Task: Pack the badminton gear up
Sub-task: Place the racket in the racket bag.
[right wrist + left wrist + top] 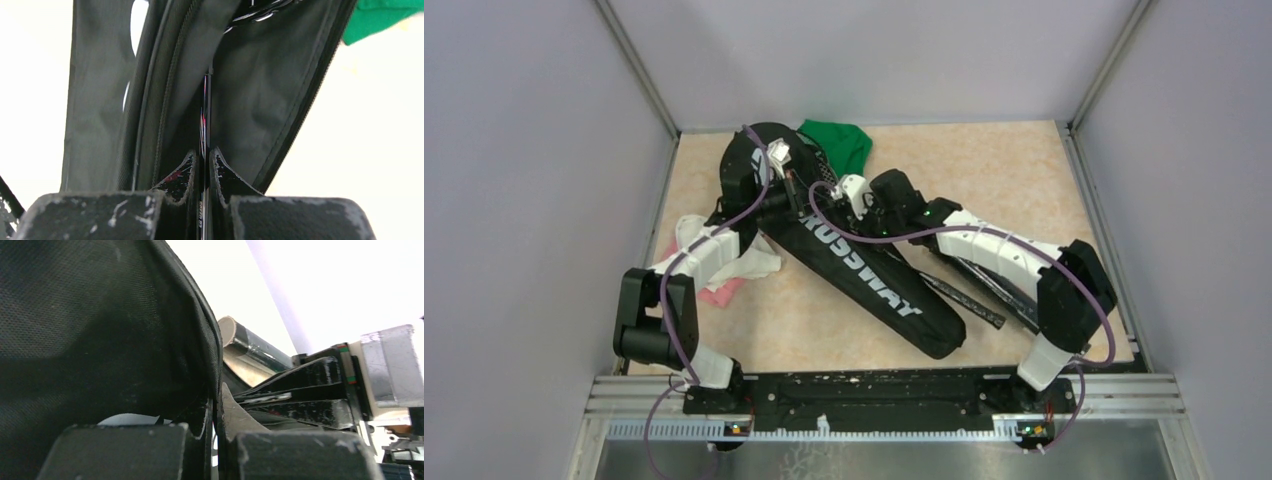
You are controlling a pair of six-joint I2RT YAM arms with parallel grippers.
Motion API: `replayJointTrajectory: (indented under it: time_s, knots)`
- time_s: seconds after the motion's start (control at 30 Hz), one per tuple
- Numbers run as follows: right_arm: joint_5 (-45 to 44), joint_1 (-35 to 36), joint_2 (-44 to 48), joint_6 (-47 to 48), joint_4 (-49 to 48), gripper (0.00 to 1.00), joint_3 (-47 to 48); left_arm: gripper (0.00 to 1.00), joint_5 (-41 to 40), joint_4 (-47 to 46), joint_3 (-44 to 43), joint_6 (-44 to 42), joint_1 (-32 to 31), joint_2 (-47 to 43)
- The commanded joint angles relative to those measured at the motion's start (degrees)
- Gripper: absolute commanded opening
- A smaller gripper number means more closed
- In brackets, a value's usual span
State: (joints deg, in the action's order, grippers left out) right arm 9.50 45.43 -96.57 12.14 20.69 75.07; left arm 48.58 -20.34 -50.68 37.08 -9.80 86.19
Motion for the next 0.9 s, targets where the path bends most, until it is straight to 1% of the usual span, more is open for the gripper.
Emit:
replayJointTrajectory:
  time_s: [0.0, 0.03, 0.13, 0.3, 0.47, 0.63, 0.77, 0.87]
  knots:
    - [-0.9, -0.2, 5.7, 0.5, 1.1, 0.0, -0.1, 0.0, -5.0, 7.1, -4.5, -7.7, 0.4, -0.2]
    - [-1.3, -0.2, 5.9, 0.1, 1.8, 0.0, -0.2, 0.0, -6.4, 9.5, -5.2, -8.5, 0.3, -0.1]
    - [-0.3, -0.2, 5.9, -0.6, 2.4, 0.0, -1.2, 0.0, -6.6, 13.5, -6.8, -10.4, 0.1, 1.1]
    - [1.2, 0.1, 2.8, -1.2, 2.9, 0.0, -1.0, 0.0, -3.3, 16.0, -9.4, -13.3, -1.6, 3.4]
    - [2.4, 0.1, -0.9, -2.6, 3.7, 0.0, 0.3, 0.0, 0.4, 15.0, -9.2, -16.1, -2.6, 4.1]
    - [3.5, 0.1, -3.3, -3.2, 3.8, 0.0, 1.8, 0.0, 4.8, 11.1, -6.8, -17.6, -2.7, 3.6]
    - [4.0, 0.1, -4.9, -3.4, 3.3, 0.0, 3.6, 0.0, 5.8, 8.3, -4.1, -18.2, -2.7, 3.0]
    - [5.3, 0.0, -5.1, -3.4, 1.2, 0.0, 3.9, 0.0, 5.8, 7.7, -2.5, -19.4, -2.7, 2.7]
